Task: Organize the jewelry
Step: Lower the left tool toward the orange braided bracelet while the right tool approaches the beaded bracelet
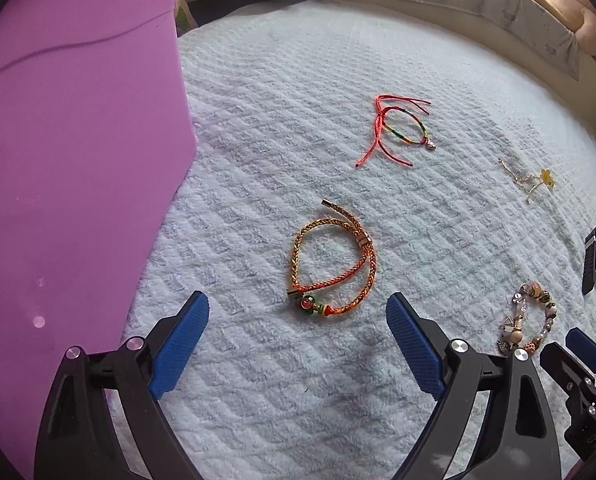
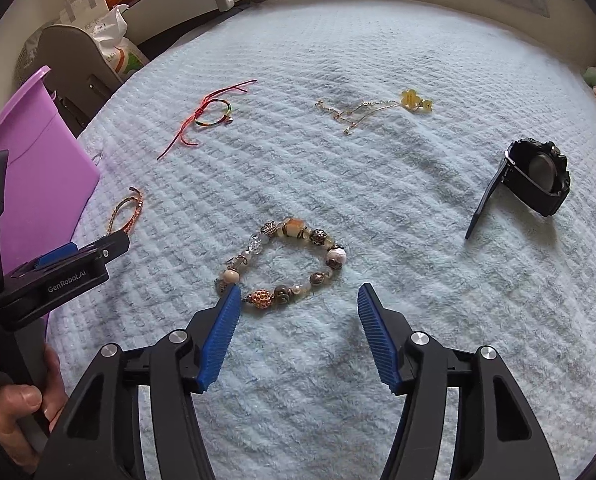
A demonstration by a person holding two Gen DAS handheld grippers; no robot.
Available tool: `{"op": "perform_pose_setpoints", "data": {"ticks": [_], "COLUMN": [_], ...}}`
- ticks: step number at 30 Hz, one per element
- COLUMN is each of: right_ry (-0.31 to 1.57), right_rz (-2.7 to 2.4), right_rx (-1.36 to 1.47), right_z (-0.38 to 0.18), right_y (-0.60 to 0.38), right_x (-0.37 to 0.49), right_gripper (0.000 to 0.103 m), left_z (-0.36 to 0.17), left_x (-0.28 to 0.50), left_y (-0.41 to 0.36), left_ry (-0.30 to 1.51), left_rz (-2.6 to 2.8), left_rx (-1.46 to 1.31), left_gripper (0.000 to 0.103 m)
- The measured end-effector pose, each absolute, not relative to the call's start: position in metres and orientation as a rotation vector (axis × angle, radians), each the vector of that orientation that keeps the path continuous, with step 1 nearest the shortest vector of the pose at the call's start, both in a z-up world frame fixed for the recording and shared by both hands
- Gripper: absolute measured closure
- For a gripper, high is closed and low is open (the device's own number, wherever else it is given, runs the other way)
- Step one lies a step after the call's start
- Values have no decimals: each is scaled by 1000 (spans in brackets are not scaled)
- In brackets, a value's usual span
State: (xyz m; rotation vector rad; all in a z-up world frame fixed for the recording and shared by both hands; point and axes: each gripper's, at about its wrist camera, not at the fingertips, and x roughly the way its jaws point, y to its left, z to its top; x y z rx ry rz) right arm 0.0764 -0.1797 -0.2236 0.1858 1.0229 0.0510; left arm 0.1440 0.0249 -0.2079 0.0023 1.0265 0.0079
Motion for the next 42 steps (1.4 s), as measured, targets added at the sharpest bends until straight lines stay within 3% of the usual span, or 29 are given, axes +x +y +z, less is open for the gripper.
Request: {"op": "perform_pose_setpoints", "data": {"ticks": [21, 30, 42], "right_ry": [1007, 971, 959], "right_rz": [-1, -27, -65], "right_rx": [230, 161, 79], "right_z": [-233, -238, -248], "right_y": [-181, -164, -148], "right_x": [86, 78, 81], "right_gripper": [43, 31, 25], "left_z": [-220, -222, -223], "left_x": [156, 156, 162], "left_y": [21, 21, 13], "left_ry": [982, 966, 938], "left_rz": [-19, -38, -60], "left_rx": [8, 29, 85], "left_gripper": [14, 13, 13]}}
